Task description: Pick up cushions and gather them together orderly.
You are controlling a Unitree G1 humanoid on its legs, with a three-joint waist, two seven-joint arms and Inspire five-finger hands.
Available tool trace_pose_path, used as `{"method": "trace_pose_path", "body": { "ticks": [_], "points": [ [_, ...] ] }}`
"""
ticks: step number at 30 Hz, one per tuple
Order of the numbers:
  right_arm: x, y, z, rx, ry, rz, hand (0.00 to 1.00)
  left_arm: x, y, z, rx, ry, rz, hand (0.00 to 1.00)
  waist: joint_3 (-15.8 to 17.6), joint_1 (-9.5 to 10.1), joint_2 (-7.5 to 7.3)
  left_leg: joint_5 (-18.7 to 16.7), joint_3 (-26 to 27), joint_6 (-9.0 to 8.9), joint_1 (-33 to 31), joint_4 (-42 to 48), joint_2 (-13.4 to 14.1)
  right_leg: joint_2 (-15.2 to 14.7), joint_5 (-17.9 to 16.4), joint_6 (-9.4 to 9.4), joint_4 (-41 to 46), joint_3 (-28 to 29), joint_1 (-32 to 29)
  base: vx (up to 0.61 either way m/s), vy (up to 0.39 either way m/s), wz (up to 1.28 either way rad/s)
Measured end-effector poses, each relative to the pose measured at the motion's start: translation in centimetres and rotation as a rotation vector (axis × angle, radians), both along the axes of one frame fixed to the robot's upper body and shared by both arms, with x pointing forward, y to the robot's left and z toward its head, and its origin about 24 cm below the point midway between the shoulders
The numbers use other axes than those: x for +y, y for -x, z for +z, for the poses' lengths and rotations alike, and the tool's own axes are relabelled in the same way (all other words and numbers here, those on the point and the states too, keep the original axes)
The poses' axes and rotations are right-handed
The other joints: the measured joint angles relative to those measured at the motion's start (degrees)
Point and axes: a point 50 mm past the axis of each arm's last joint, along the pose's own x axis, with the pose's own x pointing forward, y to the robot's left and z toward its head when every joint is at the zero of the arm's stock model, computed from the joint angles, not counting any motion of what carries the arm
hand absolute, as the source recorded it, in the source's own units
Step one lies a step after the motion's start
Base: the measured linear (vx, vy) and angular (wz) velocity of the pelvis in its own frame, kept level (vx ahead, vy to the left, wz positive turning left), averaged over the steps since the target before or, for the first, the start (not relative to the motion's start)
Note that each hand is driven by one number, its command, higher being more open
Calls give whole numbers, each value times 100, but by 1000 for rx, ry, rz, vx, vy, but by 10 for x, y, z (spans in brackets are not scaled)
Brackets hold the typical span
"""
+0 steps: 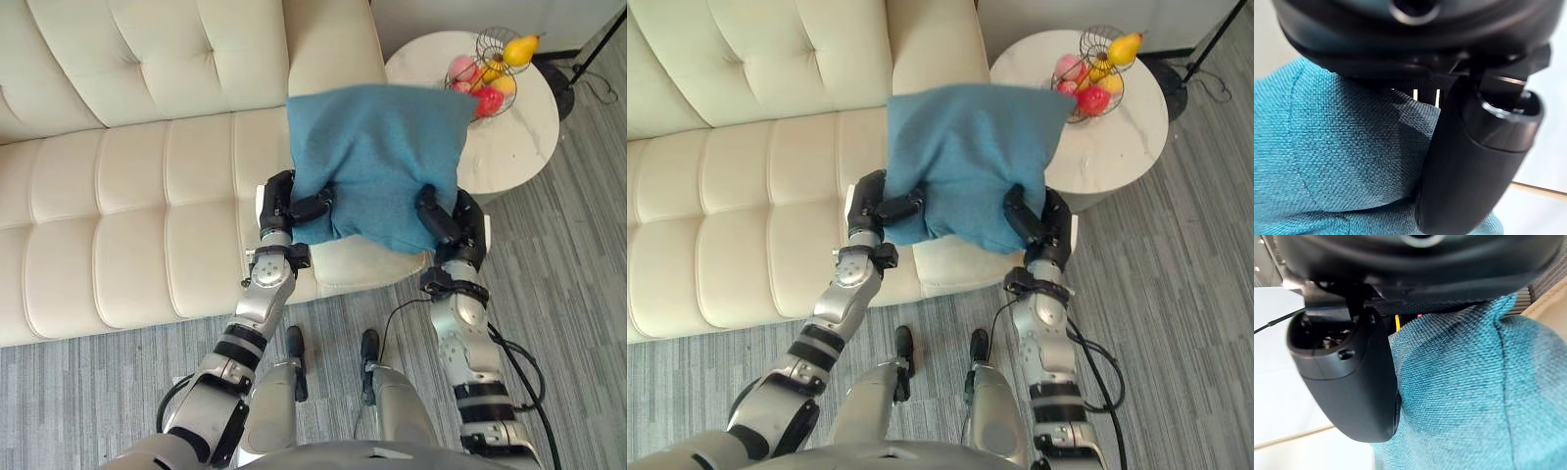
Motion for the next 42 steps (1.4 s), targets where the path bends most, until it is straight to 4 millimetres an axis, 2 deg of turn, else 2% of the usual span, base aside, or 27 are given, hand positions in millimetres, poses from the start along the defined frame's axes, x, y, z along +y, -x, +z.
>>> {"method": "trace_pose_path", "body": {
  "ticks": [4, 6, 8, 12, 18, 20, 27, 28, 30, 31, 32, 34, 35, 36, 37, 38, 40, 42],
  "points": [
    [0, 15, -13, 46, -7, 8, 0, -1, 23, -22, 75, 63, 7, 0, -112, -53, 75, 53, -130, -30, 347, -245, -52, -29, -61, 1, -62, -156, 332, 61, -6, 16],
    [2, 23, -19, 67, -14, 19, 0, 2, 36, -32, 108, 84, 17, 0, -277, -54, 77, 96, -157, -46, 505, -401, -73, -30, -76, 5, -136, -185, 463, 68, -7, 9],
    [5, 32, -20, 71, -11, 25, 0, 5, 48, -35, 118, 104, 25, 0, -369, -56, 91, 109, -196, -42, 710, -503, -89, -32, -99, 13, -216, -237, 679, 68, -7, 12],
    [11, 50, -18, 68, 29, 55, 0, 12, 74, -42, 139, 138, 43, 0, -809, -52, 91, 108, -321, -42, 1146, -715, -136, -62, -262, 25, -254, -354, 1106, 58, -10, 14],
    [13, 61, -11, 60, 159, 64, 0, 18, 97, -46, 148, 164, 52, 0, -1277, -47, 88, 110, -487, -45, 1422, -801, -150, -55, -329, 4, -380, -513, 1481, 20, -22, 13],
    [12, 64, -13, 75, 185, 63, 0, 18, 100, -49, 164, 171, 49, 0, -1309, -44, 73, 110, -617, -45, 1555, -806, -168, -61, -348, 0, -410, -608, 1686, -19, -19, 23],
    [9, 77, -23, 139, 223, 53, 0, 16, 115, -60, 222, 161, 28, 0, -1420, -40, -12, 117, -1173, -54, 1508, -609, -257, -76, -460, -13, -393, -1117, 2048, -44, -39, 49],
    [7, 78, -24, 144, 224, 44, 0, 15, 115, -60, 222, 160, 22, 0, -1408, -38, -30, 62, -1462, -135, 1224, -239, -292, -78, -491, -31, -339, -1398, 2091, -111, -54, 94],
    [7, 78, -23, 145, 229, 41, 0, 15, 115, -60, 222, 160, 21, 0, -1402, -13, -27, -80, -1562, -239, 908, 106, -271, -63, -507, -49, -321, -1648, 2083, -115, -24, 85],
    [6, 77, -23, 145, 248, 41, 0, 16, 115, -61, 223, 156, 21, 0, -1392, 86, 4, -273, -1255, -83, 755, 281, -78, -3, -506, -50, -293, -1776, 2081, -141, -53, 61],
    [5, 76, -23, 145, 264, 37, 0, 16, 115, -61, 224, 155, 19, 0, -1398, 100, 10, -337, -774, -67, 636, 371, 167, 32, -505, -51, -281, -1936, 2081, -149, -86, 69],
    [5, 70, -22, 136, 278, 33, 0, 15, 114, -60, 222, 158, 15, 0, -1369, 84, -52, -388, -186, 41, 512, 570, 422, -77, -491, -71, -322, -2185, 2050, -88, -19, 70],
    [0, 66, -23, 144, 299, 17, 0, 12, 112, -61, 221, 145, -11, 0, -1395, 49, 5, -640, 276, 380, 227, 1213, 731, -117, -484, -66, -301, -2384, 2041, -42, 101, 56],
    [-1, 65, -24, 147, 305, 13, 0, 11, 112, -61, 222, 142, -16, 0, -1401, 46, 14, -654, 341, 406, 203, 1316, 779, -125, -483, -63, -294, -2425, 2043, -14, 154, 65],
    [-8, 62, -28, 166, 325, -7, 0, 7, 110, -63, 228, 128, -44, 0, -1422, 27, 45, -686, 683, 475, 157, 1678, 1064, -180, -475, -36, -251, -2576, 2081, 31, 226, 85],
    [-18, 62, -30, 185, 350, -33, 0, -2, 109, -65, 238, 128, -80, 0, -1561, -89, 260, -488, 947, 66, 173, 1420, 1256, -221, -462, 128, -189, -2827, 2090, 72, 283, 105],
    [-21, 60, -33, 198, 345, -50, 0, -4, 105, -65, 236, 114, -95, 0, -1557, -156, 196, -344, 874, 85, 226, 1132, 934, -434, -418, 175, -167, -2911, 2070, 53, 244, 70],
    [-20, 56, -41, 226, 325, -60, 0, -3, 98, -66, 232, 85, -107, 0, -1508, -242, 42, -140, 716, 263, 242, 759, 410, -775, -353, 269, -187, -2957, 2069, 24, 262, 67]
  ]
}}
